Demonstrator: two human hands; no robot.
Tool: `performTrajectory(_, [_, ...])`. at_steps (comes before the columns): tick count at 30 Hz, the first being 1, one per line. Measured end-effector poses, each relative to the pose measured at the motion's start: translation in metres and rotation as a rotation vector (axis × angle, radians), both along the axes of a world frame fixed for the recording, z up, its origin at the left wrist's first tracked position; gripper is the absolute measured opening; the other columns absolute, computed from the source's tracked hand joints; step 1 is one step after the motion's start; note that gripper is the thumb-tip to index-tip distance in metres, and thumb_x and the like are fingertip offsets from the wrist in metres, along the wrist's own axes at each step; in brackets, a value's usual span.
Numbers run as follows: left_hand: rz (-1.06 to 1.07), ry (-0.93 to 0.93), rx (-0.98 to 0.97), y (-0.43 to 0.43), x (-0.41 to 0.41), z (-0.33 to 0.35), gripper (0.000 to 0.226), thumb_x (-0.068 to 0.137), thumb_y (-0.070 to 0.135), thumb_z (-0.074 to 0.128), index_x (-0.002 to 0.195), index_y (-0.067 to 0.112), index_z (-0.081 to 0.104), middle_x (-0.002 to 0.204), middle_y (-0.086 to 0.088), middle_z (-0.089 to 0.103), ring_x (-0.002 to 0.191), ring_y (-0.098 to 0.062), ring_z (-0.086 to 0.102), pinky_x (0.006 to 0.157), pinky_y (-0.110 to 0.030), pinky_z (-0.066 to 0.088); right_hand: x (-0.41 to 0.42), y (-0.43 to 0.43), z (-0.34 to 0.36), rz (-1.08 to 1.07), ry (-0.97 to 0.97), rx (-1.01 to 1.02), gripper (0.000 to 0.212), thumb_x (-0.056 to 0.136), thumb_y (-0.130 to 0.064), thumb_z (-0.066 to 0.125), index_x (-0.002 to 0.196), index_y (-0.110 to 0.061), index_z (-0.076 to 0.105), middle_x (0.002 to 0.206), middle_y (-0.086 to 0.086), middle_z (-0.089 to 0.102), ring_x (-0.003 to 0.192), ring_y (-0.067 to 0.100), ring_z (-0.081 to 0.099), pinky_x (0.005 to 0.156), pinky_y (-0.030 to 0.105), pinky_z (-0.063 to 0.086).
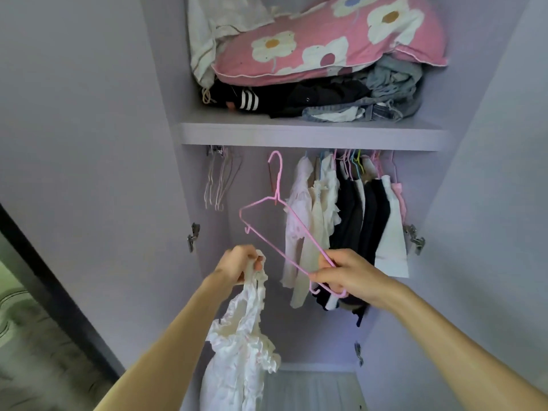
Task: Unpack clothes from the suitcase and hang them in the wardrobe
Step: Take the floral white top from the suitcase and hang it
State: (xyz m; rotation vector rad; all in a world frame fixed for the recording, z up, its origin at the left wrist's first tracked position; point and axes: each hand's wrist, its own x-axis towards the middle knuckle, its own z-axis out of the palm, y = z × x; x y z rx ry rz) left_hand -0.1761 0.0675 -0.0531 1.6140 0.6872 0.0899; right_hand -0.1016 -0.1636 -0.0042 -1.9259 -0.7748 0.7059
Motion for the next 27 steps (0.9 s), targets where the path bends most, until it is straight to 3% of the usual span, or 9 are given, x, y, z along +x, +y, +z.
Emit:
performTrajectory(3, [-0.069, 0.015, -0.019, -0.026, 0.011, -0.007, 0.049, 0.087, 0.057, 0.051, 0.066, 0.015, 0.063, 0.068, -0.007, 0.056, 0.067, -0.024, 0.047, 0.066, -0.034, 0.039, -0.012, -0.034, -0.012, 0.054, 0.111, 0.104, 0.047, 0.088, -0.010, 0.070, 0.063, -0.017, 0.031, 0.053, 0.002, 0.030, 0.048, 0.016, 0.032, 0.064, 0.029, 0.040])
performTrajectory(5, [-0.073, 0.010, 0.039, -0.042, 0.019, -0.009, 0.048, 0.095, 0.049, 0.048, 0.071, 0.012, 0.064, 0.069, -0.008, 0.054, 0.059, -0.020, 0.042, 0.056, -0.028, 0.034, -0.016, -0.054, -0.028, 0.067, 0.174, 0.134, 0.048, 0.088, -0.010, 0.071, 0.061, -0.019, 0.032, 0.052, 0.003, 0.030, 0.049, 0.018, 0.032, 0.073, 0.038, 0.042])
performTrajectory(7, [-0.084, -0.021, 0.081, -0.057, 0.025, -0.009, 0.035, 0.096, 0.029, 0.044, 0.075, 0.008, 0.062, 0.073, -0.012, 0.054, 0.062, -0.023, 0.042, 0.054, -0.027, 0.032, -0.017, -0.071, -0.040, 0.076, 0.180, 0.117, 0.048, 0.084, -0.016, 0.075, 0.060, -0.021, 0.034, 0.055, 0.005, 0.034, 0.052, 0.019, 0.038, 0.068, 0.040, 0.040])
performTrajectory(10, [-0.124, -0.043, 0.169, -0.078, 0.032, -0.005, 0.030, 0.091, 0.030, 0.046, 0.077, 0.008, 0.060, 0.072, -0.007, 0.057, 0.064, -0.021, 0.045, 0.057, -0.028, 0.035, -0.016, -0.085, -0.042, 0.085, 0.118, 0.062, 0.034, 0.082, -0.025, 0.079, 0.066, -0.020, 0.048, 0.062, 0.003, 0.047, 0.060, 0.019, 0.049, 0.063, 0.034, 0.042])
performTrajectory(14, [-0.272, -0.026, 0.331, -0.105, 0.040, 0.005, 0.027, 0.093, 0.029, 0.050, 0.073, 0.011, 0.049, 0.067, 0.000, 0.051, 0.065, -0.017, 0.044, 0.067, -0.030, 0.038, 0.006, -0.083, -0.026, -0.207, 0.402, 0.305, 0.028, 0.087, -0.032, 0.072, 0.093, -0.007, 0.060, 0.064, 0.001, 0.049, 0.057, 0.016, 0.042, 0.056, 0.027, 0.036])
performTrajectory(17, [-0.320, -0.024, 0.377, -0.127, 0.044, 0.015, 0.032, 0.093, 0.030, 0.050, 0.067, 0.011, 0.045, 0.059, 0.004, 0.048, 0.058, -0.015, 0.039, 0.062, -0.027, 0.035, 0.031, -0.086, -0.005, -0.465, 0.608, 0.489, 0.027, 0.091, -0.036, 0.066, 0.092, -0.009, 0.065, 0.064, -0.003, 0.048, 0.046, 0.011, 0.032, 0.040, 0.020, 0.029])
performTrajectory(20, [-0.399, -0.015, 0.417, -0.148, 0.050, 0.015, 0.035, 0.094, 0.027, 0.049, 0.063, 0.012, 0.043, 0.050, 0.012, 0.049, 0.052, -0.010, 0.040, 0.061, -0.024, 0.036, 0.057, -0.102, 0.004, -0.526, 0.654, 0.497, 0.024, 0.091, -0.038, 0.064, 0.088, -0.015, 0.063, 0.063, -0.006, 0.043, 0.042, 0.008, 0.031, 0.037, 0.017, 0.027])
performTrajectory(23, [-0.499, 0.031, 0.516, -0.165, 0.054, 0.013, 0.033, 0.095, 0.034, 0.051, 0.072, 0.011, 0.044, 0.064, 0.001, 0.052, 0.060, -0.013, 0.051, 0.064, -0.024, 0.043, 0.073, -0.120, 0.000, -0.580, 0.750, 0.537, 0.028, 0.095, -0.040, 0.058, 0.092, -0.013, 0.064, 0.052, -0.008, 0.035, 0.038, 0.006, 0.025, 0.033, 0.016, 0.022])
performTrajectory(27, [-0.602, 0.113, 0.401, -0.179, 0.060, 0.020, 0.061, 0.095, 0.068, 0.040, 0.074, 0.011, 0.048, 0.071, -0.006, 0.047, 0.067, -0.013, 0.053, 0.086, -0.020, 0.039, 0.084, -0.144, -0.003, -0.711, 0.624, 0.610, 0.024, 0.100, -0.029, 0.051, 0.082, -0.014, 0.058, 0.046, -0.009, 0.025, 0.034, 0.006, 0.017, 0.029, 0.017, 0.013])
